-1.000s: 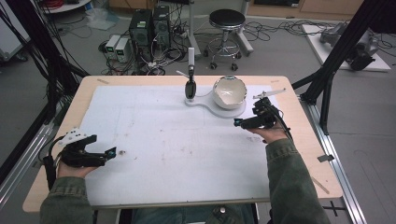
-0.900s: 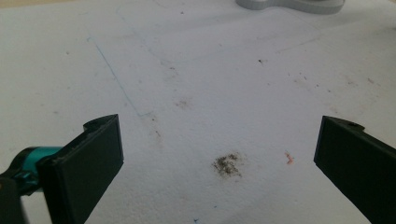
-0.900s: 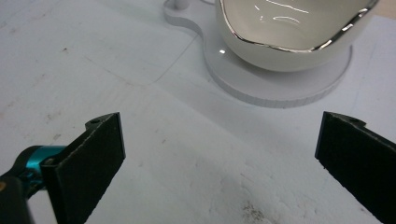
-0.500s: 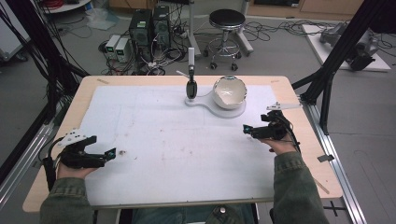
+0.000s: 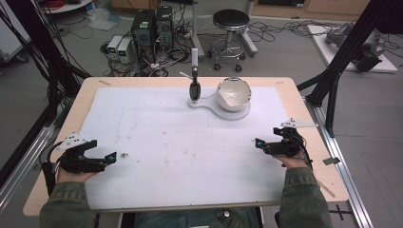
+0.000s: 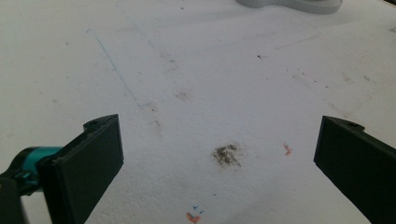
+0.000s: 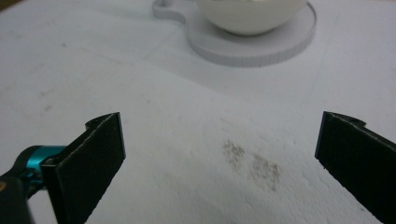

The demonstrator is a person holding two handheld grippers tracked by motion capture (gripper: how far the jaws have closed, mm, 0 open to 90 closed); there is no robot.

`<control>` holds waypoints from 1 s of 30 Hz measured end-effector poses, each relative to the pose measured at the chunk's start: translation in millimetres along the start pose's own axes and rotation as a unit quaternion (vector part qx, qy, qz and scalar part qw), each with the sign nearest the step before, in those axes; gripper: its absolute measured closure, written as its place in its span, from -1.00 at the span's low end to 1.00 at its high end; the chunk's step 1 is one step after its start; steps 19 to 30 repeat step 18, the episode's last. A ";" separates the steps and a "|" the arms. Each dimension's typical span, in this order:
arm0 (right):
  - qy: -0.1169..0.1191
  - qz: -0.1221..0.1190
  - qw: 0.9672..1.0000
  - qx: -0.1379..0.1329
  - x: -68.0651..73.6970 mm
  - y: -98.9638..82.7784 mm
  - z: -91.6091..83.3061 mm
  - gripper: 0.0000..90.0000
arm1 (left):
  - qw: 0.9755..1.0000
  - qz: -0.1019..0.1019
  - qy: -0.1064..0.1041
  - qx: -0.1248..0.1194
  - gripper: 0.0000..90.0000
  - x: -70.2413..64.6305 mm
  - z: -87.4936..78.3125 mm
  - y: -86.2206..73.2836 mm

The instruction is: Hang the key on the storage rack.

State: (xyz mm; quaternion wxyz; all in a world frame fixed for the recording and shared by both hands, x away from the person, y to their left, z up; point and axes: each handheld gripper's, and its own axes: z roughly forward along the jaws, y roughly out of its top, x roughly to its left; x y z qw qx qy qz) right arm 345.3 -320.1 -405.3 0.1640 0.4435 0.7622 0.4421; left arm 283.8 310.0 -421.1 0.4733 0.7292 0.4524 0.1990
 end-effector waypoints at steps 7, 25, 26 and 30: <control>0.004 0.007 1.000 -0.006 0.4 -0.8 -0.3 -0.99 | 1.000 0.005 -0.005 0.007 -0.96 -1.7 1.5 -1.4; 0.012 0.021 1.000 0.007 1.1 -7.2 3.5 -0.99 | 1.000 0.010 -0.017 0.008 -0.96 -2.8 4.8 -4.7; 0.012 0.021 1.000 0.007 1.1 -7.2 3.5 -0.99 | 1.000 0.010 -0.017 0.008 -0.96 -2.8 4.8 -4.7; 0.012 0.021 1.000 0.007 1.1 -7.2 3.5 -0.99 | 1.000 0.010 -0.017 0.008 -0.96 -2.8 4.8 -4.7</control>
